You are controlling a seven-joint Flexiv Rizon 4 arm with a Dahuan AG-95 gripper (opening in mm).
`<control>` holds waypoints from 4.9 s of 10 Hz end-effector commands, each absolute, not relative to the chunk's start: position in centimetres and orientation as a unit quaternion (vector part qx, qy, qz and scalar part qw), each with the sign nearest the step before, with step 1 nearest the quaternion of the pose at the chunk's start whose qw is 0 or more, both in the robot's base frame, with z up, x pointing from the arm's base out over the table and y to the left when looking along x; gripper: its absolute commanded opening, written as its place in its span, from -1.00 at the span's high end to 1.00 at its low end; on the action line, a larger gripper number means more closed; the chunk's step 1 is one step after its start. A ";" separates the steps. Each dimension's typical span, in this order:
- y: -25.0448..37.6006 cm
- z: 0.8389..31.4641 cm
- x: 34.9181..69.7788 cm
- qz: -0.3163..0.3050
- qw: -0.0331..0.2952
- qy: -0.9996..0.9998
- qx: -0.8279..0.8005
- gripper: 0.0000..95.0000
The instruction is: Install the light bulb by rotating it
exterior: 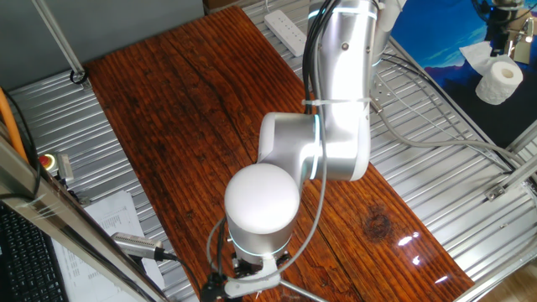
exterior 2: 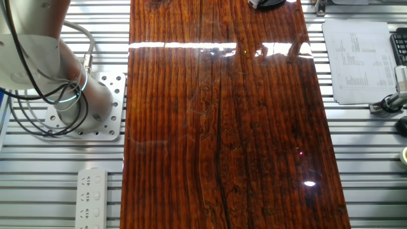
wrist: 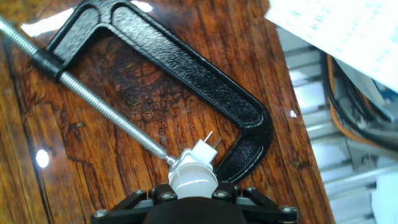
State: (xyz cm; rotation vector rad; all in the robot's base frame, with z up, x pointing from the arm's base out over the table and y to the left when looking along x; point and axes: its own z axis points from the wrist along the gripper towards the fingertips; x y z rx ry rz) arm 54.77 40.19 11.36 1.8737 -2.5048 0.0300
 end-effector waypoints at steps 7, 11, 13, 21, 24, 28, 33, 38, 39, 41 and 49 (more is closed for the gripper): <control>40.1 11.3 54.9 0.012 0.012 -0.927 0.374 0.60; 40.1 11.3 54.8 0.012 0.011 -0.954 0.301 0.60; 40.1 11.3 54.8 0.013 0.010 -0.963 0.270 0.60; 39.7 11.3 54.7 0.010 0.009 -0.992 0.123 0.60; 39.5 11.2 54.6 0.005 0.008 -0.996 0.092 0.60; 39.5 11.2 54.6 0.004 0.007 -0.998 0.057 0.20; 39.5 11.2 54.6 0.004 0.006 -1.000 0.027 -0.20; 39.4 11.3 54.6 0.006 0.005 -1.000 0.010 -0.20; 39.4 11.3 54.6 0.007 0.005 -1.000 0.015 -0.20; 39.4 11.3 54.6 0.007 0.003 -0.999 0.036 -0.20; 40.2 13.3 54.1 0.006 0.001 -0.914 0.405 -0.60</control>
